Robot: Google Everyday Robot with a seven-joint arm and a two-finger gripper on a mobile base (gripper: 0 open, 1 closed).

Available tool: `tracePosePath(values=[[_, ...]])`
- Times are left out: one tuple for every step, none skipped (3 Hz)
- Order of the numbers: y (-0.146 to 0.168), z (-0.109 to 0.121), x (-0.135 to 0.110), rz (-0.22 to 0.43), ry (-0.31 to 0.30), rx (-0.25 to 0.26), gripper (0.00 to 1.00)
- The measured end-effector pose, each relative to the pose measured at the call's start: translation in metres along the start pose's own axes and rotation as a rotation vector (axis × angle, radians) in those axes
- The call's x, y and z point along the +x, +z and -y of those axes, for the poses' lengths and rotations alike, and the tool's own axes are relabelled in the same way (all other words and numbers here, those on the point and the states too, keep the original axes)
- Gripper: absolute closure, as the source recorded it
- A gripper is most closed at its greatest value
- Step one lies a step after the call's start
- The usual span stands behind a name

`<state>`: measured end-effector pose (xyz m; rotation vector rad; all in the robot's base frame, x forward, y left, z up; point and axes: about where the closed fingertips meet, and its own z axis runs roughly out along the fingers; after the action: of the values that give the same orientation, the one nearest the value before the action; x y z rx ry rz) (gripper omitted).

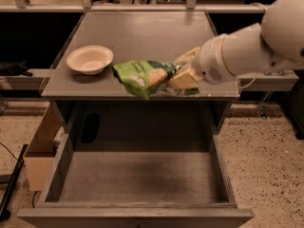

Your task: Pick green rice chip bag from top drawer and place on counter

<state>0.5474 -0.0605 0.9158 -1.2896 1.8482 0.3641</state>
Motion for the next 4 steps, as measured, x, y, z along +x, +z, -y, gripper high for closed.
tracePosePath(values=[[0.001,0.046,-0.052,0.024,-0.055,0.028,1.00],[0.002,0.045,-0.052,0.023,-0.055,0.028,1.00],[0.012,0.056,-0.052,0.026,-0.070,0.031,1.00],[0.032,0.074,-0.050,0.038,-0.075,0.032,1.00]])
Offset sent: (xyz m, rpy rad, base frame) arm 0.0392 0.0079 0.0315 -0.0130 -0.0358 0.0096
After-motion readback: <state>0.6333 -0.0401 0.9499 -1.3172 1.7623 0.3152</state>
